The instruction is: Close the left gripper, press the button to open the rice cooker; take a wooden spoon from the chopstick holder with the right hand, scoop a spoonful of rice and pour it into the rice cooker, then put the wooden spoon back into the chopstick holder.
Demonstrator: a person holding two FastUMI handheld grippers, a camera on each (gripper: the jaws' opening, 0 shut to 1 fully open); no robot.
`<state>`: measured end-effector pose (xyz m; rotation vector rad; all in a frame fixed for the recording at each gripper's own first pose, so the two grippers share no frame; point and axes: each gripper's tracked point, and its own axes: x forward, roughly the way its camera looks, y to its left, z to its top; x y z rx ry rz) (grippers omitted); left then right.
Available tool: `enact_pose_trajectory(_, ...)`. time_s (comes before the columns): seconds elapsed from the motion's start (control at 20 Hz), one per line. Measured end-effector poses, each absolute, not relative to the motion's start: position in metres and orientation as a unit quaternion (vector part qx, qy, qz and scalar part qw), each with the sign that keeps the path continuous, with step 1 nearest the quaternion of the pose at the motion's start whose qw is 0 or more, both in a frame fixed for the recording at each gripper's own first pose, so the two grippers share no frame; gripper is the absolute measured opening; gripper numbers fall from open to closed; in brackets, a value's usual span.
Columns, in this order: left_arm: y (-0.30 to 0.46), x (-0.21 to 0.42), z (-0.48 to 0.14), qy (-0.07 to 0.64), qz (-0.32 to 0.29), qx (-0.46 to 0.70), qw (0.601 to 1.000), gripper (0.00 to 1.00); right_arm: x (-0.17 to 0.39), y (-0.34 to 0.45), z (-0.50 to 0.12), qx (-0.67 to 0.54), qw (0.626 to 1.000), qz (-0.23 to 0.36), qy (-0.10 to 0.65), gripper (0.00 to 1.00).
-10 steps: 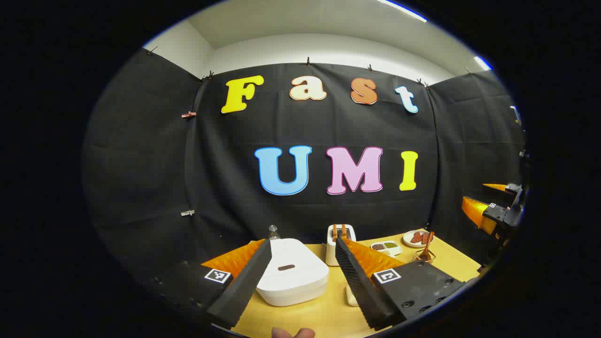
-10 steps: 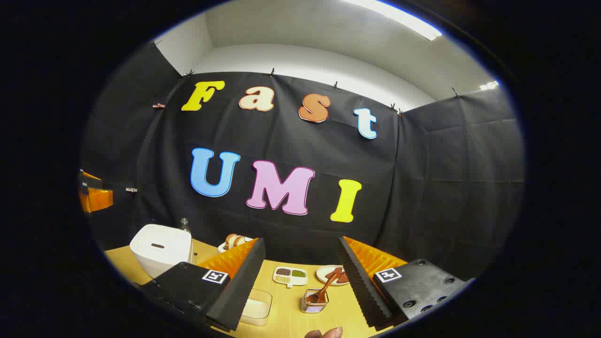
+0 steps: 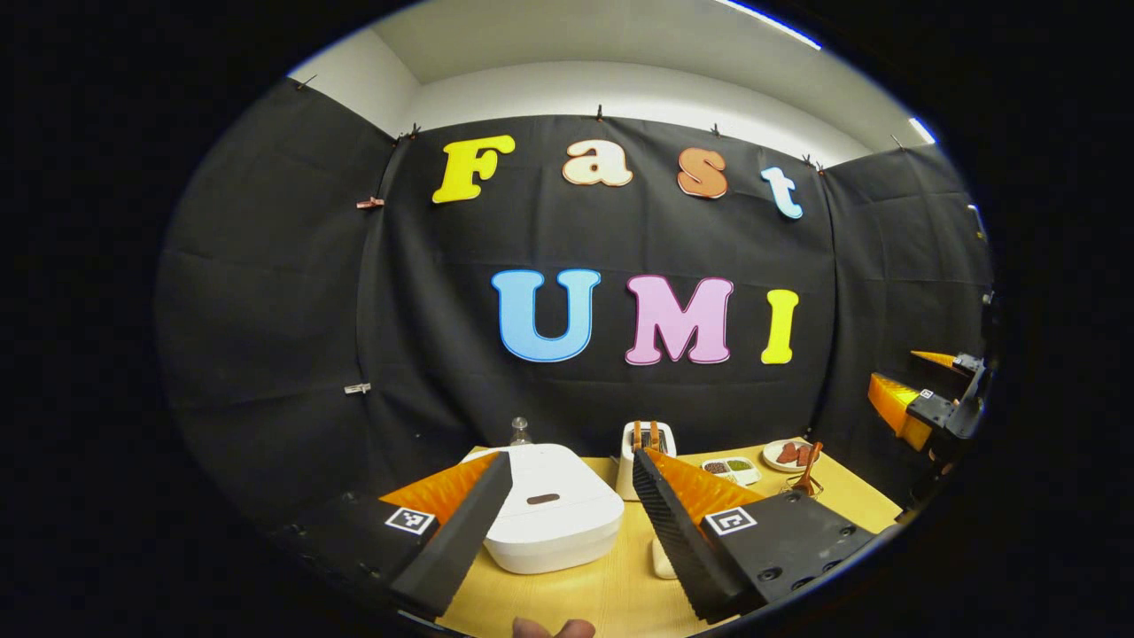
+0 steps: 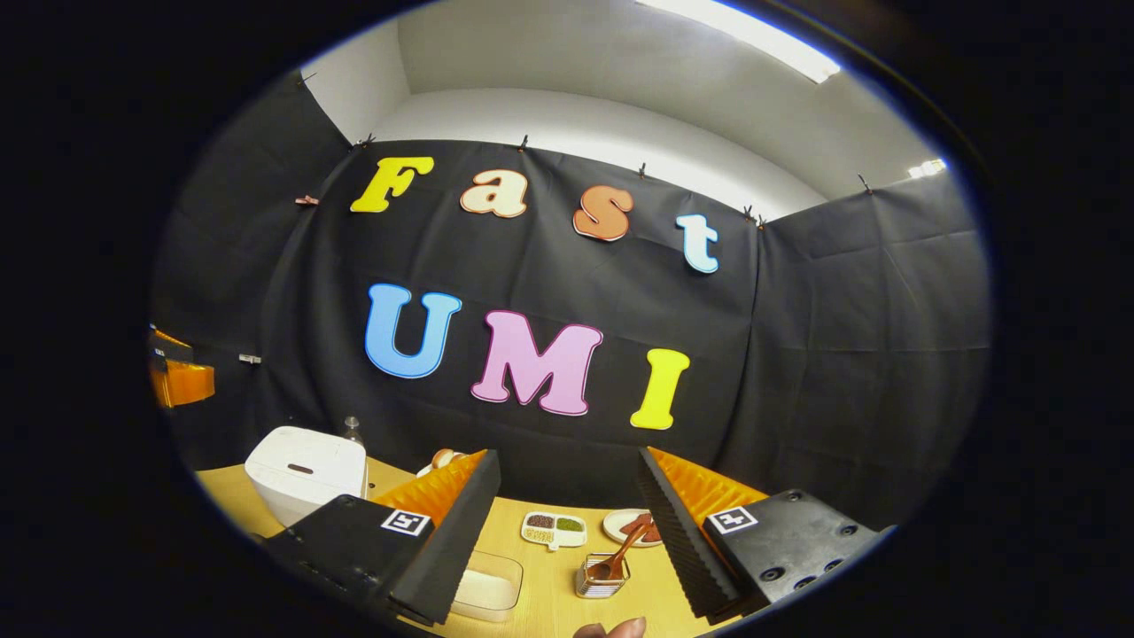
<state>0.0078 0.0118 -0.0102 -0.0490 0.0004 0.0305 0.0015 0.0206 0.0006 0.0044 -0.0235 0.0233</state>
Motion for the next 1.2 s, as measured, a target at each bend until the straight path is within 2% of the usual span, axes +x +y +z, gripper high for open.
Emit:
enact_pose_trajectory(0.25,0.010,0.020,-0.001,-0.011,0.013,-0.042,0.999,0.95,0.004,0.001,0.006,-0.008,1.000,0.001,-0.012,0.97)
enact_pose_trajectory(0.55,0.012,0.034,0.010,-0.021,-0.005,-0.010,1.000,0.95,-0.001,-0.008,-0.001,0.013,1.000,-0.015,0.002,0.97)
enact_pose_trajectory(0.8,0.015,0.064,0.005,-0.003,-0.050,-0.006,0.999,0.06,-0.002,-0.015,-0.002,-0.003,1.000,-0.022,0.000,0.97)
enact_pose_trajectory(1.0,0.005,0.112,-0.026,0.072,-0.146,-0.012,0.987,0.06,-0.001,-0.023,-0.003,-0.005,0.999,-0.031,0.003,0.97)
enact_pose_trajectory(1.2,0.023,0.174,-0.086,0.184,-0.178,-0.014,0.967,0.06,0.002,-0.034,-0.011,-0.020,0.999,-0.046,0.012,0.98)
